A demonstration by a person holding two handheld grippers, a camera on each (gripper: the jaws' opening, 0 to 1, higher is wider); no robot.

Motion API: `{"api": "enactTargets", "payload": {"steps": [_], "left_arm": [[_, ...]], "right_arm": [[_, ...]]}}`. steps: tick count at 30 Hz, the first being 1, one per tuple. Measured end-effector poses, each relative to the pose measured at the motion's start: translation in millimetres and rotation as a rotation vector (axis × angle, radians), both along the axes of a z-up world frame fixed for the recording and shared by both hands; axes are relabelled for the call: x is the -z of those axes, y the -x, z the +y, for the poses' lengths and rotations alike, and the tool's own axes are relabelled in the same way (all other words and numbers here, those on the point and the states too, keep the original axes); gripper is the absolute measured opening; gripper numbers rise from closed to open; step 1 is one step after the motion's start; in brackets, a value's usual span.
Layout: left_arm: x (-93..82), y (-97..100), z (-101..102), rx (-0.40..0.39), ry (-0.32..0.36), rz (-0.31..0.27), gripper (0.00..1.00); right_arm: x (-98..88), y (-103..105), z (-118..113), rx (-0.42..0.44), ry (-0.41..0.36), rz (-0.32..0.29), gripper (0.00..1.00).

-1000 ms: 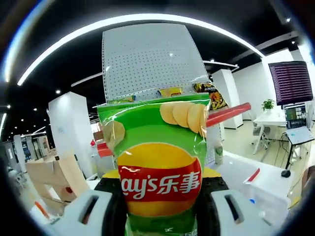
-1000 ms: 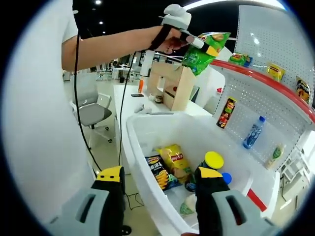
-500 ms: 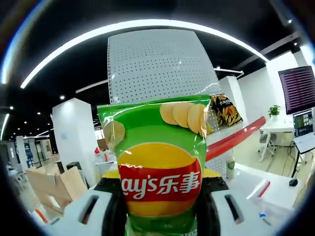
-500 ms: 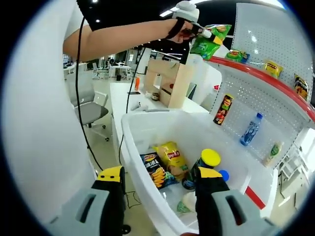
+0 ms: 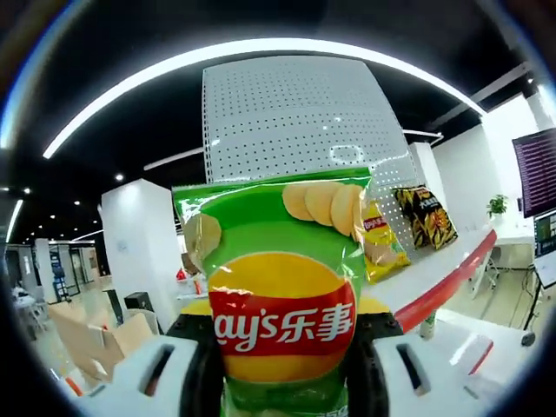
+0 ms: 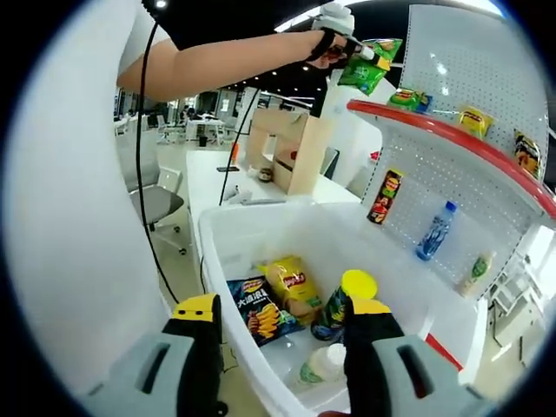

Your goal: Place the items from the shopping basket onto the snack and drink counter

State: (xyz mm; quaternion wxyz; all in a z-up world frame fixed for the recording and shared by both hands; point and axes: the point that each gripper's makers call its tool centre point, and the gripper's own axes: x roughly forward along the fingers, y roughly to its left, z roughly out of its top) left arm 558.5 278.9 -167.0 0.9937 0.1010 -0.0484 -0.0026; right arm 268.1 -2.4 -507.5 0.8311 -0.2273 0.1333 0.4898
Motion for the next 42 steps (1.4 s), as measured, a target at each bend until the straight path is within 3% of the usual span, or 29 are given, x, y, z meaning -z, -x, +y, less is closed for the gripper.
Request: {"api": "enactTargets", "payload": {"steps": [6, 11, 18, 26, 31, 34, 42], "left_arm": [[-14.6, -26.0, 8.5, -0.022, 0.006, -0.007, 0.54], [-26.0, -37.8, 7.7, -0.025, 0.031, -0.02, 0.54], [-37.7, -63.2, 22.6, -0.073, 0.046, -0.045, 0.54], [-35.5, -87.3, 24.7, -0.079, 0.068, -0.038, 0.54], [-31.5, -104.1, 36.0, -0.096, 0.125, -0.044, 0.52], [-22.9, -115.8, 38.3, -0.116, 0.09, -0.025, 0.51], [-14.6, -137.7, 38.5, -0.119, 0.083, -0.013, 0.51]], "right_arm": [[5.5, -3.9, -2.1, 0.039, -0.001, 0.009, 0.57], [-2.7, -12.1, -6.9, 0.085, -0.026, 0.009, 0.56], [-2.6, -11.2, -12.9, 0.113, -0.02, 0.011, 0.56], [-1.6, -11.6, -15.9, 0.138, -0.013, 0.012, 0.56], [-2.1, -12.6, -17.4, 0.149, -0.012, 0.009, 0.56], [-2.6, -13.6, -18.9, 0.156, -0.017, 0.012, 0.56], [2.3, -18.1, -19.4, 0.16, 0.002, 0.022, 0.56]]}}
